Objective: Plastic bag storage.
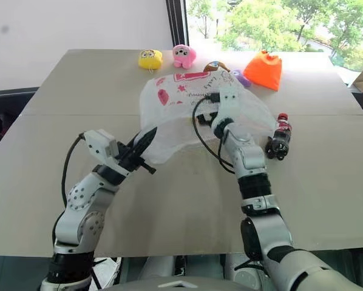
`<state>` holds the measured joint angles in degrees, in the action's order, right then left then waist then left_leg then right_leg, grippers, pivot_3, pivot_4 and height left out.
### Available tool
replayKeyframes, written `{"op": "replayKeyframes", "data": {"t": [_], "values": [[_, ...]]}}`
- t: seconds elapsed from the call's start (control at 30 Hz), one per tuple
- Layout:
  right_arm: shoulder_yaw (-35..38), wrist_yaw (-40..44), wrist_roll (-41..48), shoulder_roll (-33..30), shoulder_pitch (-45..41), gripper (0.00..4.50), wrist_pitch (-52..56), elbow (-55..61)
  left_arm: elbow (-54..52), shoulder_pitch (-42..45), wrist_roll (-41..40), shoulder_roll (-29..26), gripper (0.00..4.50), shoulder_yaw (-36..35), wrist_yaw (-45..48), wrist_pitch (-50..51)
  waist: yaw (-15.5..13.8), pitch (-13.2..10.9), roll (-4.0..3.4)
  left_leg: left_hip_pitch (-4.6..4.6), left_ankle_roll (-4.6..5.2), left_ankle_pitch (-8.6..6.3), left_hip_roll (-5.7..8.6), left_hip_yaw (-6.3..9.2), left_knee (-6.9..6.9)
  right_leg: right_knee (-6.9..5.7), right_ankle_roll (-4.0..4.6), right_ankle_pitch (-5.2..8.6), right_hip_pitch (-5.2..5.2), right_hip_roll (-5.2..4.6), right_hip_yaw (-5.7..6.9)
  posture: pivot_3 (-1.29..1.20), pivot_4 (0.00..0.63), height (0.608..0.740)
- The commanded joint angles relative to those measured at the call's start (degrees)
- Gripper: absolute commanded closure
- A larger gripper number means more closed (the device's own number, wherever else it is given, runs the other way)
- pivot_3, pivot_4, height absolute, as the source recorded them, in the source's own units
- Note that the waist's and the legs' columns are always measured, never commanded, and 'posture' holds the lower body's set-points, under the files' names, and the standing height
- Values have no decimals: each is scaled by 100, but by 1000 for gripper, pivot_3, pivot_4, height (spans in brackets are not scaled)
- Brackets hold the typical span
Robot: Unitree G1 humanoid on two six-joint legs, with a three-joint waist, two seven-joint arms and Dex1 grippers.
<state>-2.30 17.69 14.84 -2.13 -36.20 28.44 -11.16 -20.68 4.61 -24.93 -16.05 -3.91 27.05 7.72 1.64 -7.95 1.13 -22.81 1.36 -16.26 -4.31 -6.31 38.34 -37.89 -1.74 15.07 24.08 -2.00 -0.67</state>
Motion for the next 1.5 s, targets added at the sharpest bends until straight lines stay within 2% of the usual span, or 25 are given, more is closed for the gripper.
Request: {"op": "replayKeyframes", "data": {"t": [0.03,0.13,0.23,0.33,0.4,0.53,0.73,1.0,1.27,1.3,1.37,1.5], "values": [[-775,1299,351,-868,1046,27,496,1842,-7,124,46,171,4500,6,-256,56,-48,-1,-1,-3,0,0,2,4,-2,1,-3,2,0,0,-1,0,150,740],[-924,2051,807,-1617,2019,27,557,3081,22,206,83,259,4500,19,-371,96,-64,-3,-4,-4,1,-1,3,23,-1,0,-5,3,6,1,-9,0,150,740],[-524,2544,1237,-2262,3008,27,421,3884,28,256,99,386,4500,-5,-528,128,-82,-3,-2,8,13,-8,5,37,4,-3,-6,4,-4,9,-9,0,150,740],[400,2365,833,-2540,4004,27,-708,4105,58,242,171,468,4500,1,-632,141,-109,-3,3,25,27,-16,9,51,8,0,-7,4,-32,8,0,0,150,740],[803,1865,325,-2398,4242,27,-1557,4107,80,237,187,501,4500,-2,-675,142,-109,-4,3,25,28,-16,12,53,13,0,-7,4,-35,8,-2,0,150,740],[1164,405,-827,-1937,4248,27,-2072,4196,181,282,248,619,4500,84,-724,105,-83,-3,3,37,11,-5,9,43,19,-9,-8,5,-36,17,-18,0,150,740],[963,-608,-1610,-1412,4227,27,-1459,4075,271,344,382,720,4500,235,-694,40,-107,-3,2,33,-16,11,7,37,17,-11,-6,5,-36,19,-10,0,150,740],[1210,-1299,-1270,-588,3515,27,-243,3308,130,236,483,645,4500,167,-765,26,-100,-2,-1,31,-16,10,8,41,17,-9,-5,5,-34,17,-11,0,150,740],[1737,-1732,-855,-311,2641,27,-39,2437,64,18,524,745,4500,197,-790,-100,-104,-2,-2,23,-15,10,8,43,15,-8,-4,4,-31,17,-5,0,150,740],[1736,-1749,-870,-337,2627,557,-59,2428,53,-15,528,760,4500,201,-798,-107,-103,-2,-2,21,-15,10,8,42,15,-7,-4,4,-31,17,-3,0,150,740],[1702,-1737,-865,-388,2639,1290,-66,2445,37,-64,528,781,4500,201,-799,-116,-99,-2,-2,19,-15,10,8,42,14,-6,-4,4,-30,16,-4,0,150,740],[1749,-1721,-775,-429,2793,1321,85,2611,56,-91,546,793,4500,226,-781,-126,-103,-2,-2,19,-14,10,8,44,14,-7,-5,4,-30,15,-3,0,150,740]]}}
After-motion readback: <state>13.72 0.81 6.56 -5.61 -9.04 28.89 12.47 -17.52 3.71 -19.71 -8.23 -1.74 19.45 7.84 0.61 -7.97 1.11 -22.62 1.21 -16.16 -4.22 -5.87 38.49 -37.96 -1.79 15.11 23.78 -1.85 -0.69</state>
